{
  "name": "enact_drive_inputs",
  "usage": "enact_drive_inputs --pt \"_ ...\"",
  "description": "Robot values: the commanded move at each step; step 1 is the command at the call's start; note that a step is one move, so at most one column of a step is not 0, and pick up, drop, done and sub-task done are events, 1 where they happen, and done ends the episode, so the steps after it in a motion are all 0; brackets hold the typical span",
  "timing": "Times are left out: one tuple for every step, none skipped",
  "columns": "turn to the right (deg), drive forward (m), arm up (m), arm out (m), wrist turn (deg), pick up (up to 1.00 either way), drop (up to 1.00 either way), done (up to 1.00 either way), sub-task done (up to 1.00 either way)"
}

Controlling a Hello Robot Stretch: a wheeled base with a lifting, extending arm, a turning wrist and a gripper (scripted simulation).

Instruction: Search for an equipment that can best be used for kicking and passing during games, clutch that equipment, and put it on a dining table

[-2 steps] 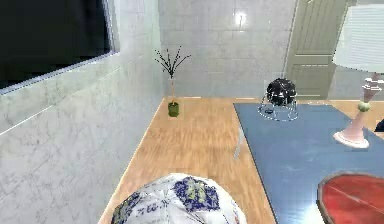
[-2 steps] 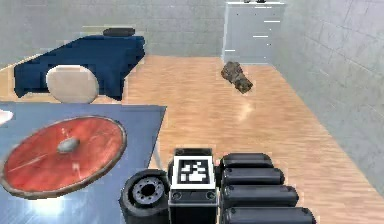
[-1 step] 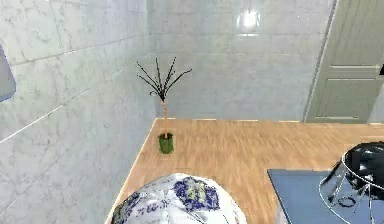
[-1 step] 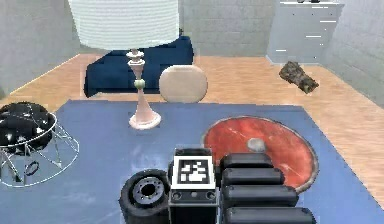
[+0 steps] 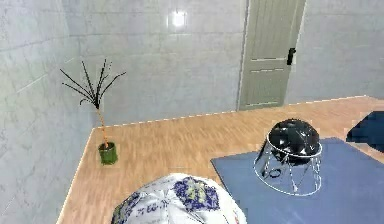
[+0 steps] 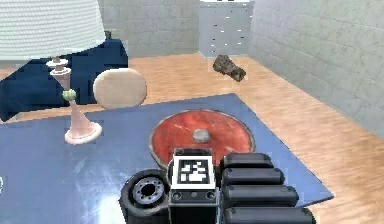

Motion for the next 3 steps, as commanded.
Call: enact_drive_inputs --pt "0.0 0.1 0.0 0.0 0.0 0.0 0.0 0.0 0.0" --pt "45.0 0.0 0.0 0.0 0.0 0.0 0.0 0.0 0.0" --pt "15.0 0.0 0.0 0.0 0.0 0.0 0.0 0.0 0.0"
